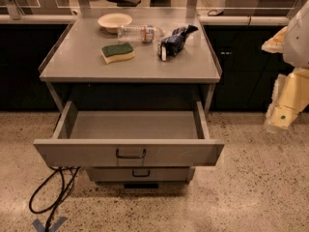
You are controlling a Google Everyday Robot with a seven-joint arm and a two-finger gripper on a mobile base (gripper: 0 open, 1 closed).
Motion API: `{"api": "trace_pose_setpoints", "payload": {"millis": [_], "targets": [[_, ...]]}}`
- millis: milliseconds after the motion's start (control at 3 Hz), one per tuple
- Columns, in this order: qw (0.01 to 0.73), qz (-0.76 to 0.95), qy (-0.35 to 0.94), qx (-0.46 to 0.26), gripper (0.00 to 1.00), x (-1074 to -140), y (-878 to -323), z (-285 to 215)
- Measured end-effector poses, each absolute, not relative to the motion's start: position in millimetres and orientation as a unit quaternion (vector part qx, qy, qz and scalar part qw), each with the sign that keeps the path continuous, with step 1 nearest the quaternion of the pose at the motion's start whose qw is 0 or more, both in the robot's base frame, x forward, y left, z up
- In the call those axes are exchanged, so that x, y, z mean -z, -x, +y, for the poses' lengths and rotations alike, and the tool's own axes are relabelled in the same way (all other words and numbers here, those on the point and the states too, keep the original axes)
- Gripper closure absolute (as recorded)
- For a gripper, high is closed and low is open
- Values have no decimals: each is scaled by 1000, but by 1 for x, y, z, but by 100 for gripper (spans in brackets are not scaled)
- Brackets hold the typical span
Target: Close top drawer
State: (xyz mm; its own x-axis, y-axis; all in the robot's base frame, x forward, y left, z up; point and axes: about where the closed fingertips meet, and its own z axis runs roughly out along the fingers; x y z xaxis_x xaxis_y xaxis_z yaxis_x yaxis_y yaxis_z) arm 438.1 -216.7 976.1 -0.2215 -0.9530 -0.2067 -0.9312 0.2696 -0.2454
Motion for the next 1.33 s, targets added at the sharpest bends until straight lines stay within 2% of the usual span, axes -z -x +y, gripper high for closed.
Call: {"api": "trace_pose_setpoints", "payload": {"millis": [333,667,1000,1333], "targets": [[159,781,603,34,0,-976,-438,-217],[195,762,618,10,0,-990,-436,-217],[225,737,634,-73,0,-966,-435,-243],[235,710,636,-191,0,-914,-434,-252]]}}
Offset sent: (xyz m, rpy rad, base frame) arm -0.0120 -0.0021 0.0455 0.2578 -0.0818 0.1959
